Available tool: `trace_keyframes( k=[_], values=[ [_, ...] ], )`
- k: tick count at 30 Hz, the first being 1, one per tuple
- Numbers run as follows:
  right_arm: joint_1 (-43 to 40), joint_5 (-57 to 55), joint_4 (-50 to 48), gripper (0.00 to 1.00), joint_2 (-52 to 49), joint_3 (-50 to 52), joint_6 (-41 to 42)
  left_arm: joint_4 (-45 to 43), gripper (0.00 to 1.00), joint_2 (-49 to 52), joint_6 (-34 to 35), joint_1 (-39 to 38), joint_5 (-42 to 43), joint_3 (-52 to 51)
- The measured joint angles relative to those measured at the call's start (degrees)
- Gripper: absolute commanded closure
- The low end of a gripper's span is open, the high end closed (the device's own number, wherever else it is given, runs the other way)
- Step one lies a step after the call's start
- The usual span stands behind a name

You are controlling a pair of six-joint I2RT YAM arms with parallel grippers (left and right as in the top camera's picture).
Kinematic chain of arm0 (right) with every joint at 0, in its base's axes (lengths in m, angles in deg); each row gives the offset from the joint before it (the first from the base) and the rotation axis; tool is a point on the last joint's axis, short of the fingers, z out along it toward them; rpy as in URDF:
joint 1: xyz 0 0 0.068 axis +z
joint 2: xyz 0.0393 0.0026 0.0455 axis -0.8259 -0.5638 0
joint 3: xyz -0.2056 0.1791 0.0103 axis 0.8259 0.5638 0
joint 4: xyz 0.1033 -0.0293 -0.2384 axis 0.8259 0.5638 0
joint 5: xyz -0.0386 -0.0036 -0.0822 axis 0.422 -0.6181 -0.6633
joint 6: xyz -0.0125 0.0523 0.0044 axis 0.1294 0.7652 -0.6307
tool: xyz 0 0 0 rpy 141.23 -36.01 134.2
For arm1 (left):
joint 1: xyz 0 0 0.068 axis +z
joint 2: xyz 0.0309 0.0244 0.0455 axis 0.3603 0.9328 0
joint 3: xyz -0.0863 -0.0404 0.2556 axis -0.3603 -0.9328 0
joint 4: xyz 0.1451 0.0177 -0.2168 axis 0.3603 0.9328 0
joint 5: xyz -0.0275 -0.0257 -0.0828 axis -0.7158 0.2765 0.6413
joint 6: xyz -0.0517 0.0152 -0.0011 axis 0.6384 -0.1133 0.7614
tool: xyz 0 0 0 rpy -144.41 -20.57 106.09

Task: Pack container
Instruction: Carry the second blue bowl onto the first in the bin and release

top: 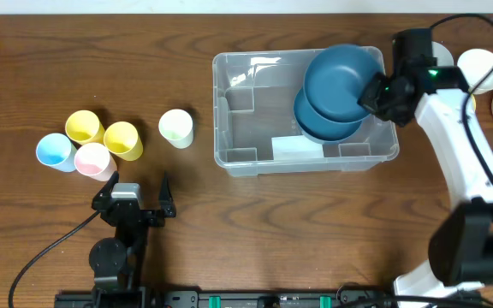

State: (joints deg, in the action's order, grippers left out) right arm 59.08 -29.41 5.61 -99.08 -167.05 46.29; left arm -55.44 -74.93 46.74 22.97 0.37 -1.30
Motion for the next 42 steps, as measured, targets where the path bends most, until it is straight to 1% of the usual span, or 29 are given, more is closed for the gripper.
trace_keyframes(
  k=[4, 7, 8, 9, 14, 16, 21, 23, 27, 28, 32, 35, 39, 42],
  values=[
    [0.0, 1.3, -0.6, 0.98, -3.8, 0.0, 0.0, 0.0, 0.02, 0.0, 0.0, 0.0, 0.0, 0.0],
    [0.0, 2.5, -1.0, 0.93, -4.8, 0.0, 0.0, 0.0, 0.02, 0.0, 0.0, 0.0, 0.0, 0.0],
    [0.0, 2.7, -1.0, 0.85, -4.9, 0.0, 0.0, 0.0, 0.02, 0.0, 0.0, 0.0, 0.0, 0.0],
    [0.0, 3.0, -1.1, 0.74, -4.9, 0.0, 0.0, 0.0, 0.02, 0.0, 0.0, 0.0, 0.0, 0.0],
    [0.0, 3.7, -1.2, 0.50, -4.9, -0.1, 0.0, 0.0, 0.02, 0.0, 0.0, 0.0, 0.0, 0.0],
    [0.0, 3.9, -1.2, 0.44, -4.9, -0.1, -0.2, 0.0, 0.02, 0.0, 0.0, 0.0, 0.0, 0.0],
    [0.0, 4.0, 0.2, 0.40, -4.9, -1.0, -0.7, 0.0, 0.02, 0.0, 0.0, 0.0, 0.0, 0.0],
    [0.0, 4.1, 3.0, 0.34, -4.9, -3.8, -1.5, 0.0, 0.02, 0.0, 0.0, 0.0, 0.0, 0.0],
    [0.0, 3.5, 9.6, 0.04, -4.9, -14.8, -3.8, 0.0, 0.02, 0.0, 0.0, 0.0, 0.0, 0.0],
    [0.0, 3.1, 10.6, 0.01, -4.9, -17.3, -3.9, 0.0, 0.02, 0.0, 0.0, 0.0, 0.0, 0.0],
    [-1.3, -0.8, 17.3, 0.01, -4.8, -29.7, -5.4, 0.0, 0.02, 0.0, 0.0, 0.0, 0.0, 0.0],
    [-4.9, -6.1, 21.8, 0.01, -4.2, -34.6, -4.5, 0.0, 0.02, 0.0, 0.0, 0.0, 0.0, 0.0],
    [-12.2, -12.7, 24.4, 0.01, -3.9, -34.8, -1.8, 0.0, 0.02, 0.0, 0.0, 0.0, 0.0, 0.0],
    [-18.9, -15.5, 23.7, 0.01, -4.0, -32.7, -0.1, 0.0, 0.02, 0.0, 0.0, 0.0, 0.0, 0.0]
  ],
)
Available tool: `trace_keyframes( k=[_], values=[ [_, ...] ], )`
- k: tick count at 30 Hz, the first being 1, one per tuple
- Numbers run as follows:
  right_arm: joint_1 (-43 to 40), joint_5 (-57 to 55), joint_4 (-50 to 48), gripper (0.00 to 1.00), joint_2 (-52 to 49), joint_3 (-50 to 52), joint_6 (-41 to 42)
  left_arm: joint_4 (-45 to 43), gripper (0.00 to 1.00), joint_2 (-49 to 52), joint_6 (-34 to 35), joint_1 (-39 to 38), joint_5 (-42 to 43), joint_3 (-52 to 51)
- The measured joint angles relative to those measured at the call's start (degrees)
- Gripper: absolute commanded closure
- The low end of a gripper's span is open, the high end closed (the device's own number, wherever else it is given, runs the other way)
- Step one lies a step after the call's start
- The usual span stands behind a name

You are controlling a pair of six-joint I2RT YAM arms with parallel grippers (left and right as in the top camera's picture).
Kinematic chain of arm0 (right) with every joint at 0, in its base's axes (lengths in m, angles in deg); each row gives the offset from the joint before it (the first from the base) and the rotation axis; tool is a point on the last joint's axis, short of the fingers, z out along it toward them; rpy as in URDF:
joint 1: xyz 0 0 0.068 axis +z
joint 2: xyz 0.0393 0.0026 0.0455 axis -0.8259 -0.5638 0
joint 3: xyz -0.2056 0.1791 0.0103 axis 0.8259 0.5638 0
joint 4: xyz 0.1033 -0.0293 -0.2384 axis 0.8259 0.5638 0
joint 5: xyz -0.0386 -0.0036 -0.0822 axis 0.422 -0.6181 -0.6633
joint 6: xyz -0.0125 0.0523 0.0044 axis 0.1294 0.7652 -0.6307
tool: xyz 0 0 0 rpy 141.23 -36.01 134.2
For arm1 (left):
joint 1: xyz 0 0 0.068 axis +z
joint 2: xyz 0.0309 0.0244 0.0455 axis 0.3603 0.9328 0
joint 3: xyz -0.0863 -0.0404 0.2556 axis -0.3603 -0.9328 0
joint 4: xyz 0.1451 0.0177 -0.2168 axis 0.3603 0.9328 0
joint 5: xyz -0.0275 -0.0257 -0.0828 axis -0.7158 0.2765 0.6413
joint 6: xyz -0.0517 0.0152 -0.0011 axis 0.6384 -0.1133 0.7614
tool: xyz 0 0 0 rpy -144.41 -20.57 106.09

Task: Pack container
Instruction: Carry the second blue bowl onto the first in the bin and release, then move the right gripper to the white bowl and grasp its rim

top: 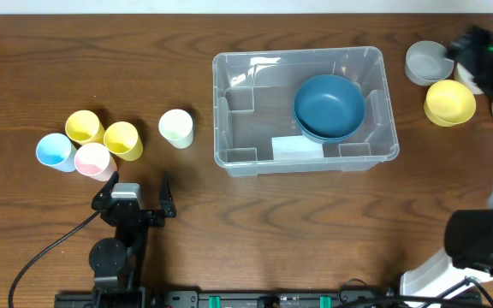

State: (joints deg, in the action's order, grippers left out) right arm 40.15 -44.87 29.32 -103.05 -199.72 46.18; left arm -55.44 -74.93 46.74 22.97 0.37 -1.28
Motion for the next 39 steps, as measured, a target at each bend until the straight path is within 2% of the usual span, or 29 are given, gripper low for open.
trace_keyframes(
  k=[7, 14, 20, 25, 39],
  values=[
    [-14.0, -0.8, -9.6, 0.01, -1.4, 7.9, 1.5, 0.0, 0.02, 0.0, 0.0, 0.0, 0.0, 0.0],
    [-22.2, 2.1, -10.1, 0.01, -5.4, 9.1, 4.6, 0.0, 0.02, 0.0, 0.0, 0.0, 0.0, 0.0],
    [-22.9, 1.9, -7.5, 0.01, -8.4, 9.3, 10.5, 0.0, 0.02, 0.0, 0.0, 0.0, 0.0, 0.0],
    [-23.3, 1.8, -9.7, 0.01, -11.1, 10.1, 15.5, 0.0, 0.02, 0.0, 0.0, 0.0, 0.0, 0.0],
    [-26.2, 2.4, -20.3, 0.01, -17.3, 10.2, 16.2, 0.0, 0.02, 0.0, 0.0, 0.0, 0.0, 0.0]
  ],
)
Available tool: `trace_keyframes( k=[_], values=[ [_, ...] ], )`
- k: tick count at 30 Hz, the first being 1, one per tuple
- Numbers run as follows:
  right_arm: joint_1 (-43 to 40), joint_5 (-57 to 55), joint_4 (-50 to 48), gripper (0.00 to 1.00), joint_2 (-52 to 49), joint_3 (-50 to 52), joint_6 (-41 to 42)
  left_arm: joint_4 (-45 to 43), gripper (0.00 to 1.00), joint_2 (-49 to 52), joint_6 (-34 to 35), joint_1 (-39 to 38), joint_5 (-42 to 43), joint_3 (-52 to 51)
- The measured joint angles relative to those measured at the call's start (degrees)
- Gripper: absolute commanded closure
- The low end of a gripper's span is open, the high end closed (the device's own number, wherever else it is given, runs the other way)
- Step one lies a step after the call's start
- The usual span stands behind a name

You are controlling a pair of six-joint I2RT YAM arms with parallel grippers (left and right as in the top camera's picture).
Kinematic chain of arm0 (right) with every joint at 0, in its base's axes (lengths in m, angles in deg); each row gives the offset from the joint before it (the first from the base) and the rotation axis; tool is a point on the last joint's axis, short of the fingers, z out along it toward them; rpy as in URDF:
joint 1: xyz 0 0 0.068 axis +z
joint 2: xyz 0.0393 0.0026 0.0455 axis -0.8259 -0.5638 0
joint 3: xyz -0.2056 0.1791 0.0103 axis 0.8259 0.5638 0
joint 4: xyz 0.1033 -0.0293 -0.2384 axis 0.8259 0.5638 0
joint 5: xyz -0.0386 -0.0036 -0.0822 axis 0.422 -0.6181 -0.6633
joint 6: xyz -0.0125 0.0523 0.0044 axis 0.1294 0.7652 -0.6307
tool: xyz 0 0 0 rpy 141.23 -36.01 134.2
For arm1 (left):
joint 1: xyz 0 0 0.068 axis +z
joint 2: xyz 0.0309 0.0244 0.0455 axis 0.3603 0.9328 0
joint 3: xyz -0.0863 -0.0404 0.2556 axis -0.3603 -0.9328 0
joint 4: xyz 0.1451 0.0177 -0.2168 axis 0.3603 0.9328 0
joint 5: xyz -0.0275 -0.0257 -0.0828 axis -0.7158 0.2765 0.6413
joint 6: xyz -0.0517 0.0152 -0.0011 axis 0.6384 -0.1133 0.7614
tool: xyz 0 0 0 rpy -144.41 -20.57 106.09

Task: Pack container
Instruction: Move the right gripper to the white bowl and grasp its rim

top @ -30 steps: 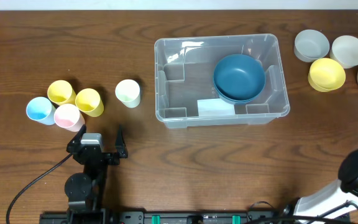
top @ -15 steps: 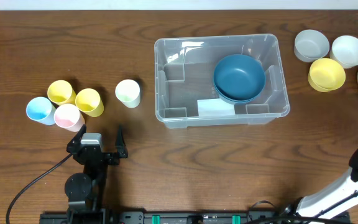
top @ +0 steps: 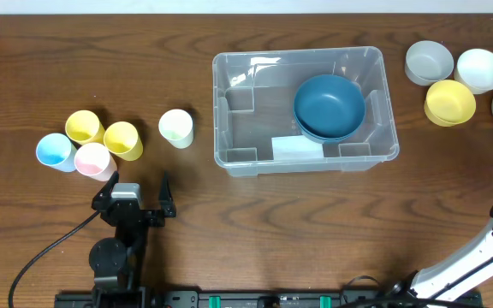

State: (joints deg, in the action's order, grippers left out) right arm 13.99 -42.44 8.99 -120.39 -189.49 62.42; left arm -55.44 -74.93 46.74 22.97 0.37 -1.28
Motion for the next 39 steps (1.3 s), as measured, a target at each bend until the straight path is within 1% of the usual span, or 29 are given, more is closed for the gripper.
trace_keyframes(
  k=[6, 16, 19, 21, 24, 25, 28, 29, 32, 34, 39],
  values=[
    [-0.1, 1.5, -3.4, 0.01, -1.9, 0.0, -1.9, 0.0, 0.02, 0.0, 0.0, 0.0, 0.0, 0.0],
    [-0.1, 3.1, -4.3, 0.02, -8.0, 0.0, -2.1, 0.0, 0.02, 0.0, 0.0, 0.0, 0.0, 0.0],
    [-0.1, 3.0, -4.5, 0.14, -8.4, 0.0, -2.3, 0.0, 0.02, 0.0, 0.0, 0.0, 0.0, 0.0],
    [-0.2, 2.9, -4.5, 0.27, -8.4, 0.0, -2.4, 0.0, 0.02, 0.0, 0.0, 0.0, 0.0, 0.0],
    [-0.6, 2.7, -3.8, 0.49, -8.4, 0.0, -2.3, 0.0, 0.02, 0.0, 0.0, 0.0, 0.0, 0.0],
    [-0.8, 2.8, -3.2, 0.55, -8.4, 0.0, -2.1, 0.0, 0.02, 0.0, 0.0, 0.0, 0.0, 0.0],
    [-2.0, 2.8, -0.2, 0.76, -8.4, 0.0, -0.7, 0.0, 0.02, 0.0, 0.0, 0.0, 0.0, 0.0],
    [-2.6, 2.8, 0.9, 0.80, -8.4, 0.0, 0.0, 0.0, 0.02, 0.0, 0.0, 0.0, 0.0, 0.0],
    [-5.1, 2.9, 3.7, 0.92, -8.4, 0.0, 1.1, 0.0, 0.02, 0.0, 0.0, 0.0, 0.0, 0.0],
    [-6.6, 3.4, 5.1, 0.98, -8.4, 0.0, 1.5, 0.0, 0.02, 0.0, 0.0, 0.0, 0.0, 0.0],
    [-8.3, 4.0, 8.2, 0.99, -7.8, -1.4, 2.2, 0.0, 0.02, 0.0, 0.0, 0.0, 0.0, 0.0]
  ],
)
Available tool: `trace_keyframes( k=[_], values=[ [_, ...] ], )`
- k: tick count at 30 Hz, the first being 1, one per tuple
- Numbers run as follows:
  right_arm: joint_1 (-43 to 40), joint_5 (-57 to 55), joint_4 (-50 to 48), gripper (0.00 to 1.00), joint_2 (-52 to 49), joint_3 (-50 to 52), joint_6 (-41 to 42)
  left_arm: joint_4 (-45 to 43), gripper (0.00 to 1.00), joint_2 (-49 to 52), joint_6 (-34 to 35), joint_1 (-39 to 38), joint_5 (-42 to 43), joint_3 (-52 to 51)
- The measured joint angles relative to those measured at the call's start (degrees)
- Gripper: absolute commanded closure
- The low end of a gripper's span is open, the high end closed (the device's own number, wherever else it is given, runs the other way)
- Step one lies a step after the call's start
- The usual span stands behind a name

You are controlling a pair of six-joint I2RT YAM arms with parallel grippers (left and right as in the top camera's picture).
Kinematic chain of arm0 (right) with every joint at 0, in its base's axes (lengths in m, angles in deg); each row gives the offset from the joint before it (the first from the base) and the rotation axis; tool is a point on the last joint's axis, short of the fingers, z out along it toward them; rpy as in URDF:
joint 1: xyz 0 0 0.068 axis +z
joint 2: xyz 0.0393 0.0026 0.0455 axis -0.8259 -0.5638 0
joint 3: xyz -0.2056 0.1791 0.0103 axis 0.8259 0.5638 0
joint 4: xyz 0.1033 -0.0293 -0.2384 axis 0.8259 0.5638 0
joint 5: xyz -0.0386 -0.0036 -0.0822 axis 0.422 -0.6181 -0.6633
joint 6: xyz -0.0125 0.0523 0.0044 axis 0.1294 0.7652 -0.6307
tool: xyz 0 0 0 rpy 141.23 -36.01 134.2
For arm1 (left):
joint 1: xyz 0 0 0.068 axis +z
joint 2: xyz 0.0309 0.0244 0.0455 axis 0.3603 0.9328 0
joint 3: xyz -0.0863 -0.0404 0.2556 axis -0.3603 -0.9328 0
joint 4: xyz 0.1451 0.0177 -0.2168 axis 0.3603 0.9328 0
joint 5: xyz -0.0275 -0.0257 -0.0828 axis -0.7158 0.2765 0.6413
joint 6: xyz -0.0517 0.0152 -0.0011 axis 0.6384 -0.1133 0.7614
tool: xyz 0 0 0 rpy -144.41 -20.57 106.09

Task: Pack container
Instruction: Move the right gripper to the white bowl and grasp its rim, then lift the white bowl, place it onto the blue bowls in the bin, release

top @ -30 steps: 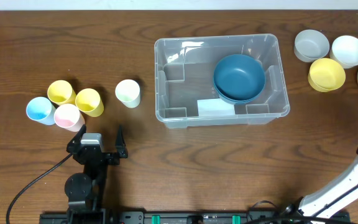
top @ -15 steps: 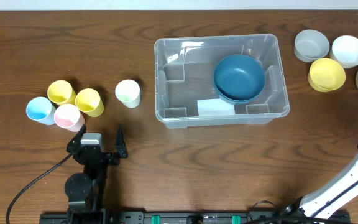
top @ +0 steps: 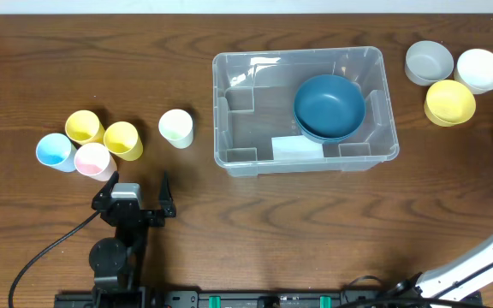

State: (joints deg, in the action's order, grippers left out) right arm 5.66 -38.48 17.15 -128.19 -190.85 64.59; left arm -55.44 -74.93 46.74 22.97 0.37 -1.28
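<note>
The clear plastic container [top: 246,111] stands in the middle of the table. Two dark blue bowls [top: 329,106] are stacked in its right half. To its right lie a grey bowl [top: 428,62], a white bowl [top: 480,68] and a yellow bowl [top: 449,102]. A beige bowl is cut off by the right edge. My left gripper [top: 135,197] rests open near the front left, holding nothing. Of the right arm only a white link [top: 486,255] shows at the bottom right; its gripper is out of view.
Several cups stand at the left: two yellow [top: 84,126] [top: 122,139], a blue one [top: 54,151], a pink one [top: 92,159] and a pale green one [top: 176,127] nearer the container. A cable [top: 41,257] runs from the left arm's base.
The beige bowl at the right edge has shifted toward the front of the table. The container, the blue bowls, the cups and the left gripper have not moved.
First my right gripper held a blue bowl over the container, above another blue bowl. Then both blue bowls lay stacked inside and the gripper was over the bowls at the far right. Then it was out of view. Now the beige bowl lies nearer the front.
</note>
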Motion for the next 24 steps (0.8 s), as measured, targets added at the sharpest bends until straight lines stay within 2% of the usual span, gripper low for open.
trace_keyframes(
  k=[13, 24],
  values=[
    [0.9, 1.5, 4.2, 0.99, 0.7, -0.4, 2.3, 0.0, 0.02, 0.0, 0.0, 0.0, 0.0, 0.0],
    [6.8, 1.7, 5.0, 0.98, 4.0, 0.6, 4.7, 0.0, 0.02, 0.0, 0.0, 0.0, 0.0, 0.0]
  ],
)
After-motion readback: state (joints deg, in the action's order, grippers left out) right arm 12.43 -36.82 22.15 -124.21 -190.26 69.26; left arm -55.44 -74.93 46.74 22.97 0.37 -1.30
